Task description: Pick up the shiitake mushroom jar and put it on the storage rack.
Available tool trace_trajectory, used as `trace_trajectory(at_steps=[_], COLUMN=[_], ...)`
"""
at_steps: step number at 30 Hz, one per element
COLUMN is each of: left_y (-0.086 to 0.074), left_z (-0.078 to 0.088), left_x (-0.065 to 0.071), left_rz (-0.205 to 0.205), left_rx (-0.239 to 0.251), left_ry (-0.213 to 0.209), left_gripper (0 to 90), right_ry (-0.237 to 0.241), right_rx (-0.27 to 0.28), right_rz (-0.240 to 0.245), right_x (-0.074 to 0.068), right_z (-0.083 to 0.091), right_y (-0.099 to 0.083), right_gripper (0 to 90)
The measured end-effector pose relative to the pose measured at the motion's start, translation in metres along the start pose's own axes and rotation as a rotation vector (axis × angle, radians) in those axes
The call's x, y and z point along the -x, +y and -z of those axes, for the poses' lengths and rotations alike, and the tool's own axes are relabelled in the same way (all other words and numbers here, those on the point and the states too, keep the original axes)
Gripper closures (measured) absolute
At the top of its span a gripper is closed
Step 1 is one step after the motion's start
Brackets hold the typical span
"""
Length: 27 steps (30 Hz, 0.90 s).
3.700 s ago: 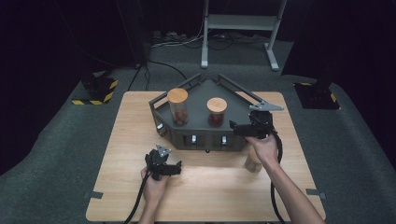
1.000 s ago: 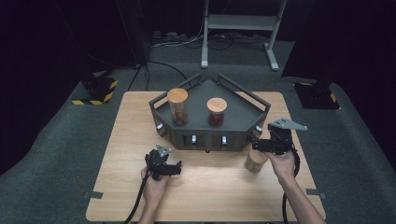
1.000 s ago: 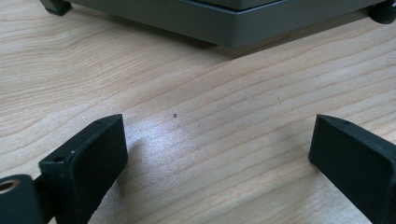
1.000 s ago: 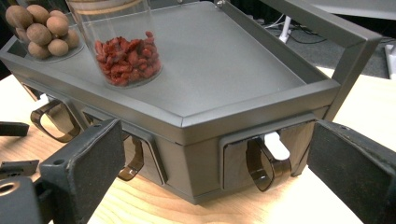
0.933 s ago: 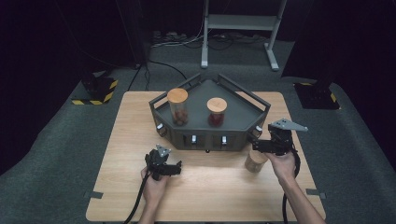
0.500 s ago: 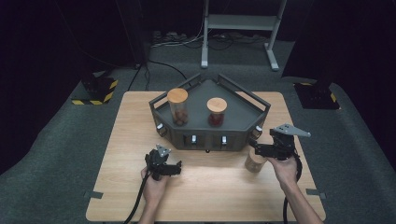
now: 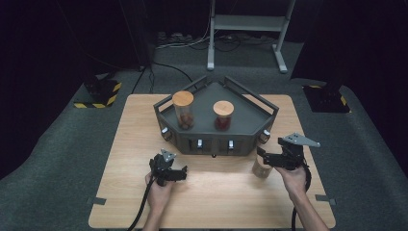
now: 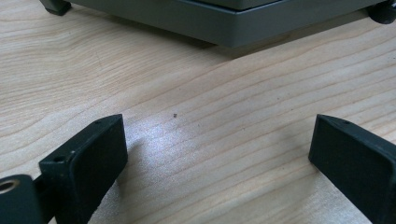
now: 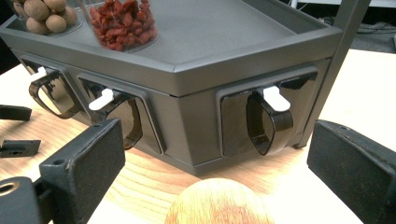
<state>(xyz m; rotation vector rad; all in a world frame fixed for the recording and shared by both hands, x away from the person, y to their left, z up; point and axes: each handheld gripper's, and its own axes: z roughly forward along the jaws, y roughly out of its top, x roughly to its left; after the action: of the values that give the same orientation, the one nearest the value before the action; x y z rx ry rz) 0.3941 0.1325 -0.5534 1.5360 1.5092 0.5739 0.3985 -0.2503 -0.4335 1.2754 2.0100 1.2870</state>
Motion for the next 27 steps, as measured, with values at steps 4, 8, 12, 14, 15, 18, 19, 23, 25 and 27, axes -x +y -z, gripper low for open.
trace_trajectory(at_steps=[4, 8, 12, 14, 15, 18, 19, 23, 25, 27], left_y=[0.0, 0.0, 0.0, 0.0, 0.0, 0.0, 0.0, 0.0, 0.0, 0.0], left_z=[0.0, 0.0, 0.0, 0.0, 0.0, 0.0, 0.0, 0.0, 0.0, 0.0], left_x=[0.0, 0.0, 0.0, 0.0, 0.0, 0.0, 0.0, 0.0, 0.0, 0.0], left_rz=[0.0, 0.0, 0.0, 0.0, 0.0, 0.0, 0.0, 0.0, 0.0, 0.0], left_rx=[0.0, 0.0, 0.0, 0.0, 0.0, 0.0, -0.001, 0.0, 0.0, 0.0], left_ry=[0.0, 0.0, 0.0, 0.0, 0.0, 0.0, 0.0, 0.0, 0.0, 0.0], left_gripper=[4.2, 4.2, 4.2, 4.2, 4.2, 4.2, 4.2, 4.2, 4.2, 4.2], right_ry=[0.001, 0.0, 0.002, 0.004, 0.006, 0.004, 0.005, 0.007, 0.008, 0.007], right_rx=[-0.001, -0.003, -0.007, -0.012, -0.012, -0.013, -0.015, -0.017, -0.017, -0.019], right_rz=[-0.005, -0.006, -0.008, -0.014, -0.016, -0.014, -0.018, -0.021, -0.022, -0.022], right_x=[0.001, 0.002, 0.002, 0.002, 0.002, 0.002, 0.002, 0.003, 0.003, 0.003], right_z=[0.0, 0.001, 0.0, 0.0, 0.0, 0.0, 0.0, -0.001, -0.001, -0.001], right_y=[-0.004, -0.007, -0.011, -0.015, -0.016, -0.019, -0.02, -0.023, -0.025, -0.027], right_gripper=[3.8, 3.8, 3.7, 3.7, 3.7, 3.6, 3.6, 3.6, 3.6, 3.6])
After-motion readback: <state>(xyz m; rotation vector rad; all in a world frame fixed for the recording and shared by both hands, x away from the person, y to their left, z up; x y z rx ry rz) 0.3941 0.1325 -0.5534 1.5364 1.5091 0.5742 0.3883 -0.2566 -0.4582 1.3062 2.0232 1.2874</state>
